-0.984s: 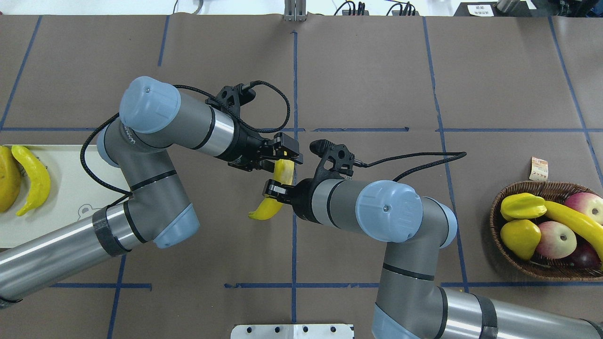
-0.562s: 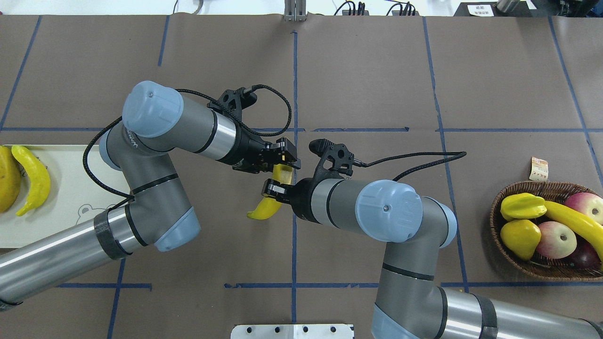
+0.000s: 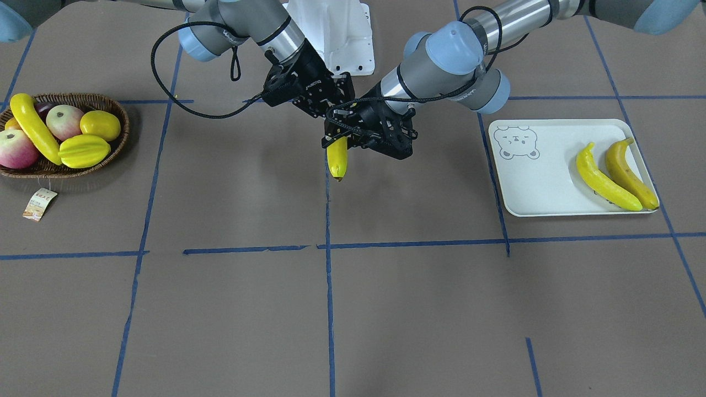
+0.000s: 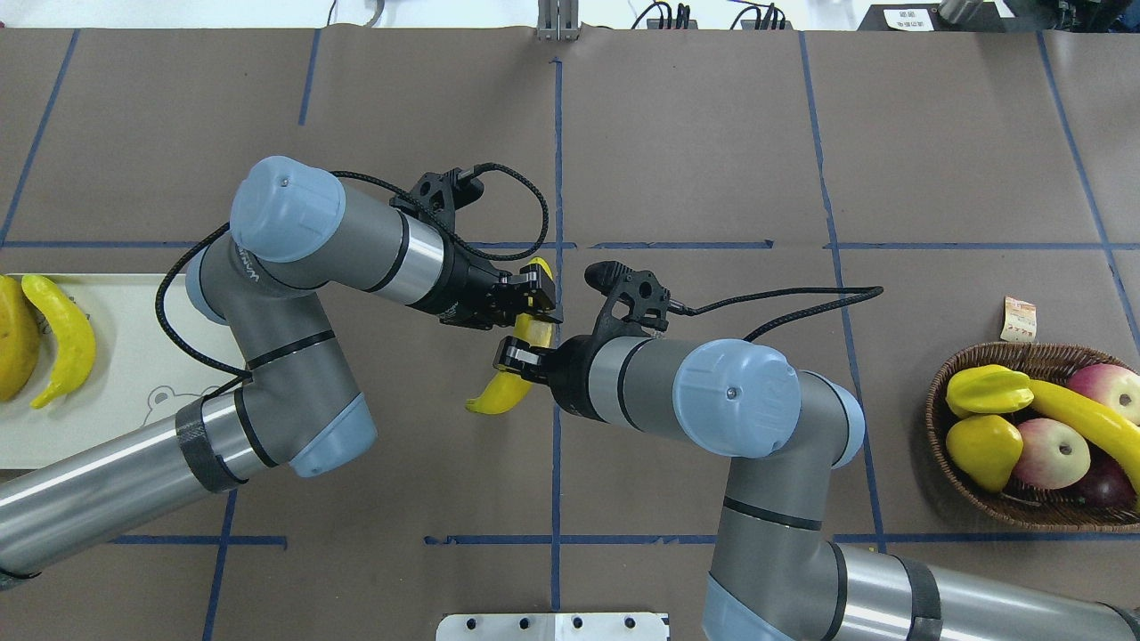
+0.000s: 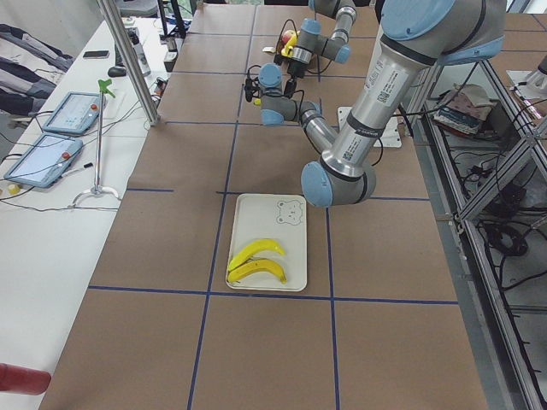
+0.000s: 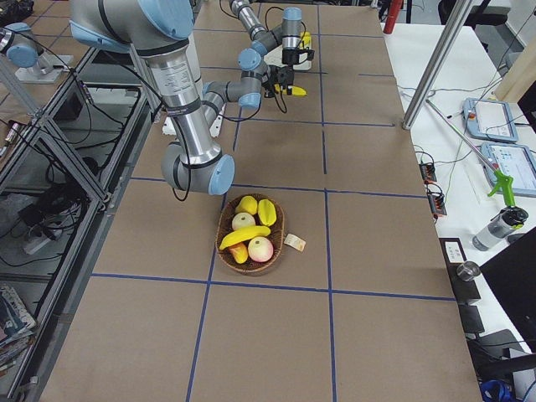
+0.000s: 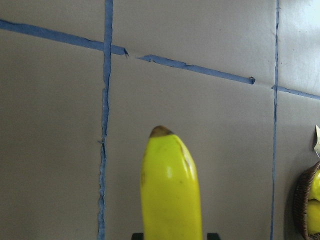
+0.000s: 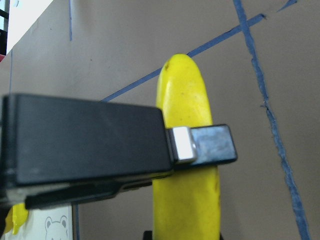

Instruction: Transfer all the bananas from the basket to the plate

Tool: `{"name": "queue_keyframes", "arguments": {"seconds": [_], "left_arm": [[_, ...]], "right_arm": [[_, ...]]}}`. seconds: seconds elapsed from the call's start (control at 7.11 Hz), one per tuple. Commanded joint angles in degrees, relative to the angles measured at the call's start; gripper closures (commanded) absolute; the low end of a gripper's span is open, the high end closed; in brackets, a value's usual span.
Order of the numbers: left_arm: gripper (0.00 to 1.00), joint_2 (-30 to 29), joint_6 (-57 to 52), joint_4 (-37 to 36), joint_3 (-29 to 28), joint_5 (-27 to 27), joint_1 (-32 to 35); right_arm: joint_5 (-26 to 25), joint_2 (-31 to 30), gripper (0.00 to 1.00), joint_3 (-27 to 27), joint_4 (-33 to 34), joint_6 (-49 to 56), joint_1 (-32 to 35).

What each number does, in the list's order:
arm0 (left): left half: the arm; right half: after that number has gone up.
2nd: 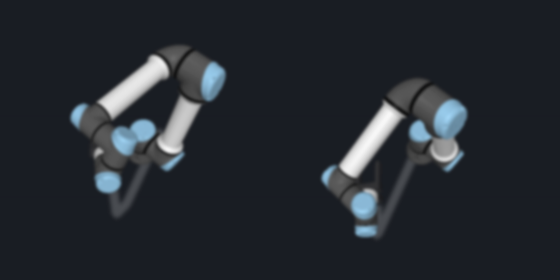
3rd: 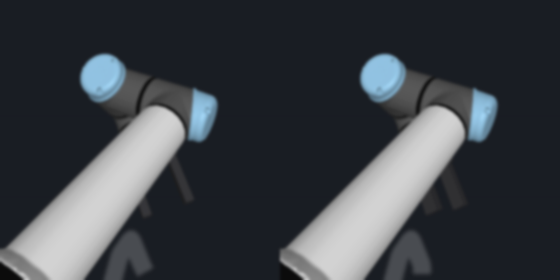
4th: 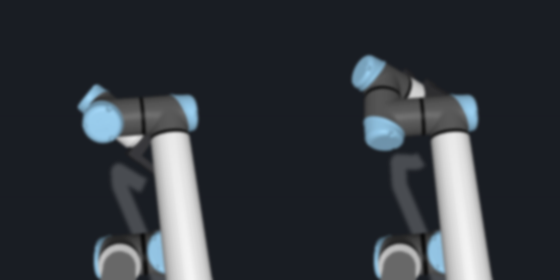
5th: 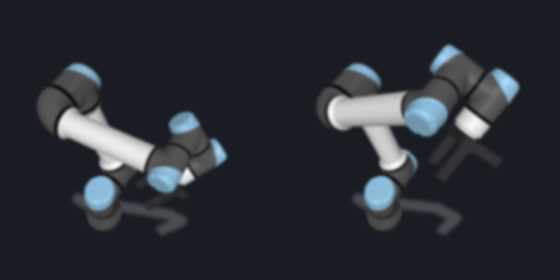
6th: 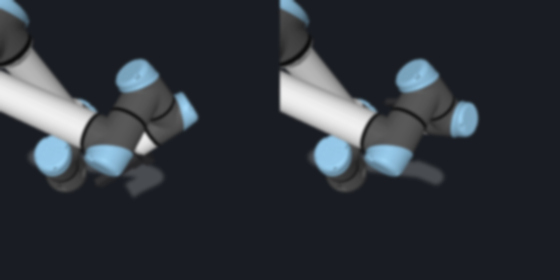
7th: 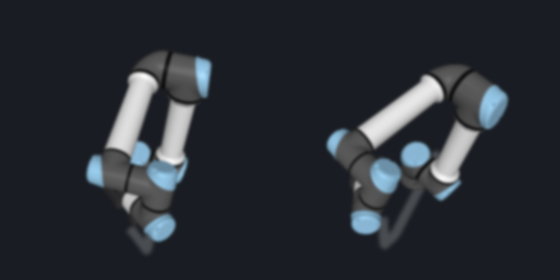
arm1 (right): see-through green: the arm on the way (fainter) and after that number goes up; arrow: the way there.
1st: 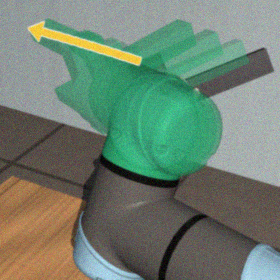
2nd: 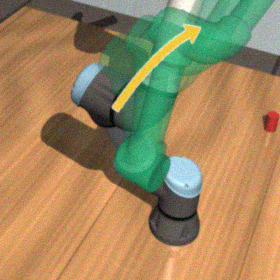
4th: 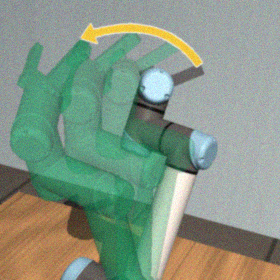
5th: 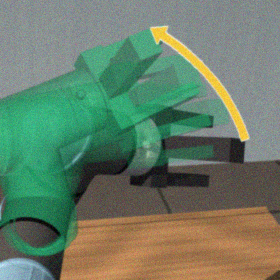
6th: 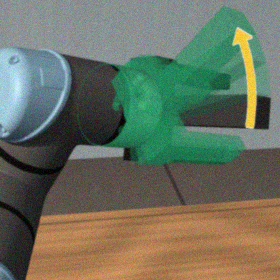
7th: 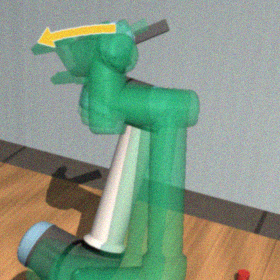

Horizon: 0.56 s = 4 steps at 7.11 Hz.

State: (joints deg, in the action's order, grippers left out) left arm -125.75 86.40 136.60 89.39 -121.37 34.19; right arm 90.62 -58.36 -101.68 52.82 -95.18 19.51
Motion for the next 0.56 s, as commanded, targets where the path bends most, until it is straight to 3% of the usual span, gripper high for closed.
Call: {"name": "queue_keyframes", "arguments": {"seconds": [0.0, 0.28, 0.42], "left_arm": [[0.61, 0.15, 0.00, -0.02, 0.00, -0.01, 0.00], [0.65, 0.16, 0.00, -0.02, 0.00, -0.01, 0.00], [0.82, 0.24, 0.00, -0.02, 0.00, -0.01, 0.08]], "right_arm": [[-0.01, -0.09, 0.85, -0.01, 0.00, -0.01, 0.00], [-0.01, -0.09, 0.83, -0.01, 0.00, -0.01, 0.09], [-0.01, -0.09, 0.50, 0.08, 0.00, -0.01, 0.18]]}}
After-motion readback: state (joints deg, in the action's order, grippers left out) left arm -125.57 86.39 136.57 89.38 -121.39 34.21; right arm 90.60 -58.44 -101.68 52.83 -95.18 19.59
